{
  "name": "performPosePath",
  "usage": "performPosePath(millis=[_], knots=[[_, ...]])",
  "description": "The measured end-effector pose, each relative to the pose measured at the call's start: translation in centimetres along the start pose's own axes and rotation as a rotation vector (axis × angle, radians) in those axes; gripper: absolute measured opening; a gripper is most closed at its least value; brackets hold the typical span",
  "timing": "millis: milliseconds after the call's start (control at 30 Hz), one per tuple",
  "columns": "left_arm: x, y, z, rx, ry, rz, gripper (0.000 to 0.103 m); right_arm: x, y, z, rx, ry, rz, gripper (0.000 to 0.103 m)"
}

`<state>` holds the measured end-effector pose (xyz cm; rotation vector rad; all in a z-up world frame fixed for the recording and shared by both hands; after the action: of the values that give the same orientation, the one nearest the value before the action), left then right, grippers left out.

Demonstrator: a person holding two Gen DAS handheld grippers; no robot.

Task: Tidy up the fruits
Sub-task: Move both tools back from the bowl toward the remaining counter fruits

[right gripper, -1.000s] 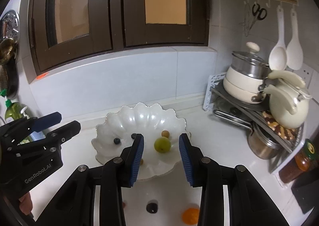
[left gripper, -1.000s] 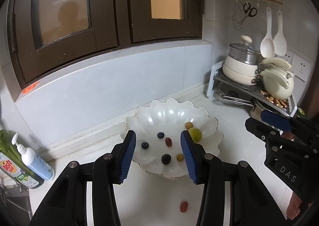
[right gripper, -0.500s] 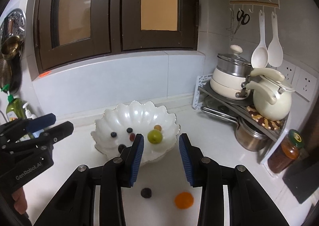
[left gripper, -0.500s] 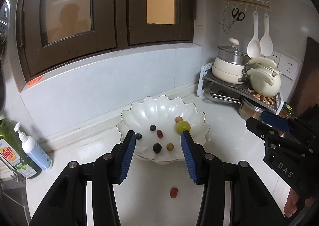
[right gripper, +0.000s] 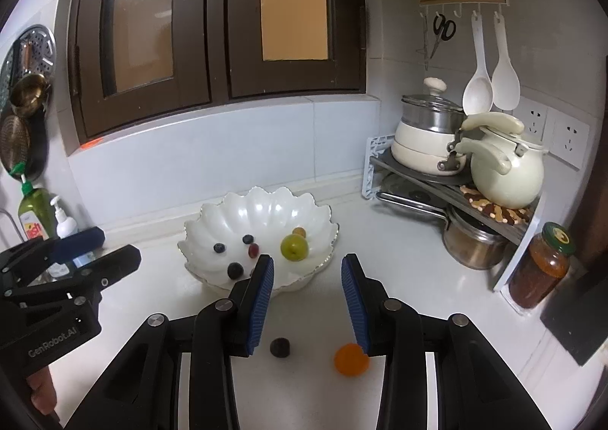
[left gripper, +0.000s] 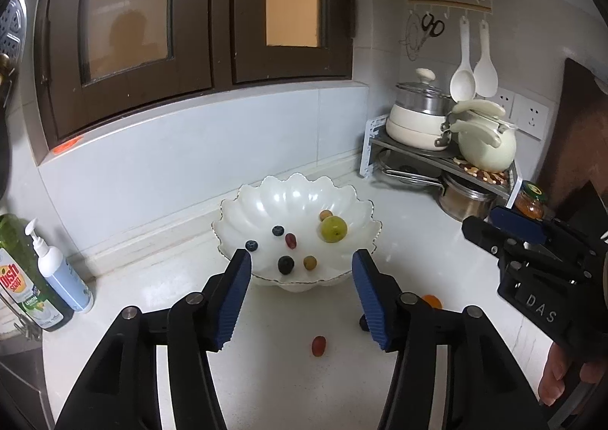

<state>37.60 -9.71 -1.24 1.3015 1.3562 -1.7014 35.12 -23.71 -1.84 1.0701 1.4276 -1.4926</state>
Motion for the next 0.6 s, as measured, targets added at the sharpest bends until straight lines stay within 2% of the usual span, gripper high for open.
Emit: performPosePath(millis=[67, 400, 600], knots=[[0.4, -0.2, 0.2, -0.001, -0.004, 0.005, 0.055, 0.5, -0.2, 0.1, 0.006, 0.003, 0.003, 0.048], [2.8, -1.3, 0.2, -0.057, -0.013, 0.032, 0.059, 3.3, -1.1, 1.5, 0.065, 0.001, -0.011, 0.048], [3.6, -1.7, 0.5, -0.09, 0.026, 0.048, 0.059, 4.7, -1.4, 1.8, 0.067, 0.005, -0.028, 0.048]])
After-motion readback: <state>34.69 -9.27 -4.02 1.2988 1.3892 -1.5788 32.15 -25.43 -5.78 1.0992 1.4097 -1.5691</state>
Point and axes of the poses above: each gripper's, at about its wrist camera, not at the fingertips, and y roughly the way its jaws point, z to its right, x to its underside, the point moved 7 cm from there along y, roughly the way its jaws point, and after that the axes turned 11 degrees about z, right-handed, at the moved point
